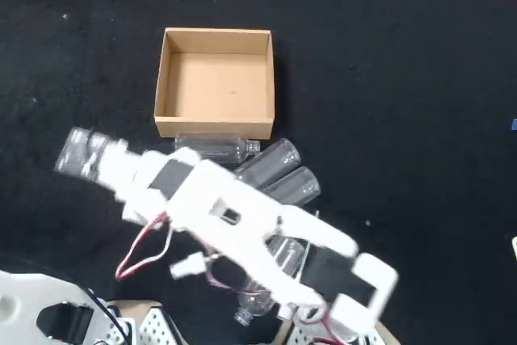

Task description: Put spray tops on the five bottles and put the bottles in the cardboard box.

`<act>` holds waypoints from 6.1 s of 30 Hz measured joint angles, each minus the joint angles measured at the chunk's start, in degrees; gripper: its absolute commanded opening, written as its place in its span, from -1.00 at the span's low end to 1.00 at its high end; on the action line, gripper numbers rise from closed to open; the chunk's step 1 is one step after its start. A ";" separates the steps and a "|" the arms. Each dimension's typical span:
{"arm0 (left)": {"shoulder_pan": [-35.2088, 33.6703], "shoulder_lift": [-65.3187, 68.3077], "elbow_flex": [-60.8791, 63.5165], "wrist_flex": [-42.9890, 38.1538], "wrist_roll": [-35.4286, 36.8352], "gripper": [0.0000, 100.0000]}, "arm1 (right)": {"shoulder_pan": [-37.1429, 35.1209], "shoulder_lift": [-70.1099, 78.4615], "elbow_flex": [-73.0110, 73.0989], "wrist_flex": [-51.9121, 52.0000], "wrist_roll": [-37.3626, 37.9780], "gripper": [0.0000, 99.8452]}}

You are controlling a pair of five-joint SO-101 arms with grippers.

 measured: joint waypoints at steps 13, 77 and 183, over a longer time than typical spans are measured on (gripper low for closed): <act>13.63 -19.43 10.64 3.87 8.88 -0.73 | 15.56 -35.52 0.00 0.70 -7.82 -0.98; 87.38 -122.73 105.49 -62.59 48.09 -0.73 | 20.92 -51.69 17.67 -42.29 -28.57 -0.97; 95.30 -122.81 105.49 -67.25 48.09 -0.73 | 44.92 -50.11 38.86 -30.33 -24.97 -0.65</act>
